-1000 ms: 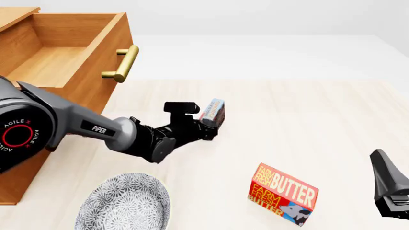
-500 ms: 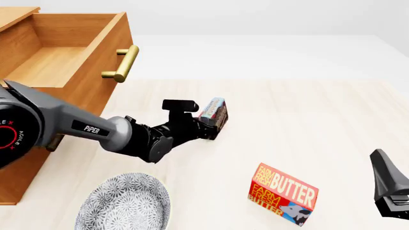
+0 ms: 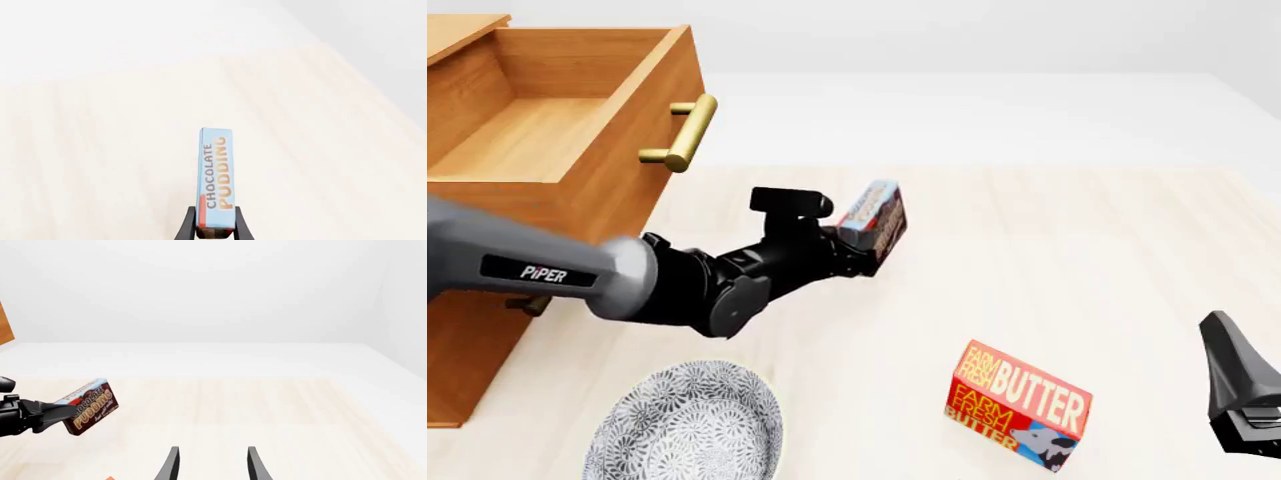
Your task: Put the chocolate pudding in the top drawer of the cabinet and close it.
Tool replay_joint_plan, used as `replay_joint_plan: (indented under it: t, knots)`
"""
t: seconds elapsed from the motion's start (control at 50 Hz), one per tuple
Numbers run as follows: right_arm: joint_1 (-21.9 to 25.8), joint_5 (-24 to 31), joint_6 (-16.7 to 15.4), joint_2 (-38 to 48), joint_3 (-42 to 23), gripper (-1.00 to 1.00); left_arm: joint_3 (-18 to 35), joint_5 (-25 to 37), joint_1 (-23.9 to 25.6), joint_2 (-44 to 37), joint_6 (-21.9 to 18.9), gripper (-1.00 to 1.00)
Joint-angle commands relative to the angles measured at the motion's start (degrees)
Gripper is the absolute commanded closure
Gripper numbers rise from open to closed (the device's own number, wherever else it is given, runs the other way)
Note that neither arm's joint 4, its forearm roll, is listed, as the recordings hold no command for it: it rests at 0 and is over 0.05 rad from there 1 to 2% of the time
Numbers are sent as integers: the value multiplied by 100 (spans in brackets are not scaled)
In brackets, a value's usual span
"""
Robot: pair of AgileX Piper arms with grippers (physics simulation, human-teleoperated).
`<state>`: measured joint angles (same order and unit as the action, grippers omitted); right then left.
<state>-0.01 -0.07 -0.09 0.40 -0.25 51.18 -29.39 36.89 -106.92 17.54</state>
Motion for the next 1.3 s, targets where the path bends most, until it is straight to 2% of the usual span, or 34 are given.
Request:
replay_joint_plan:
  t: [0.02,0.52,0.62,0.64,0.68,0.78,0.86,1.08,1.1,1.12,1.16,1.3]
  knots:
    - [0,0,0,0,0,-100,-236,103,106,563,-171,100]
    - [0,0,0,0,0,-100,-512,585,380,1797,-617,100]
    - [0,0,0,0,0,-100,-613,582,389,1970,-642,100]
    - [0,0,0,0,0,-100,-732,425,388,1949,-689,100]
    - [0,0,0,0,0,-100,-672,662,396,2236,-874,100]
    - [0,0,0,0,0,-100,-668,877,446,2485,-899,100]
    - [0,0,0,0,0,-100,-825,655,475,2488,-921,100]
    - [0,0,0,0,0,-100,-536,1272,447,2973,-1048,100]
    - [0,0,0,0,0,-100,-526,1312,437,3029,-1024,100]
    - [0,0,0,0,0,-100,-560,1288,439,3163,-787,100]
    - [0,0,0,0,0,-100,-462,1446,485,3201,-994,100]
    - [0,0,0,0,0,-100,-345,1637,482,3366,-1108,100]
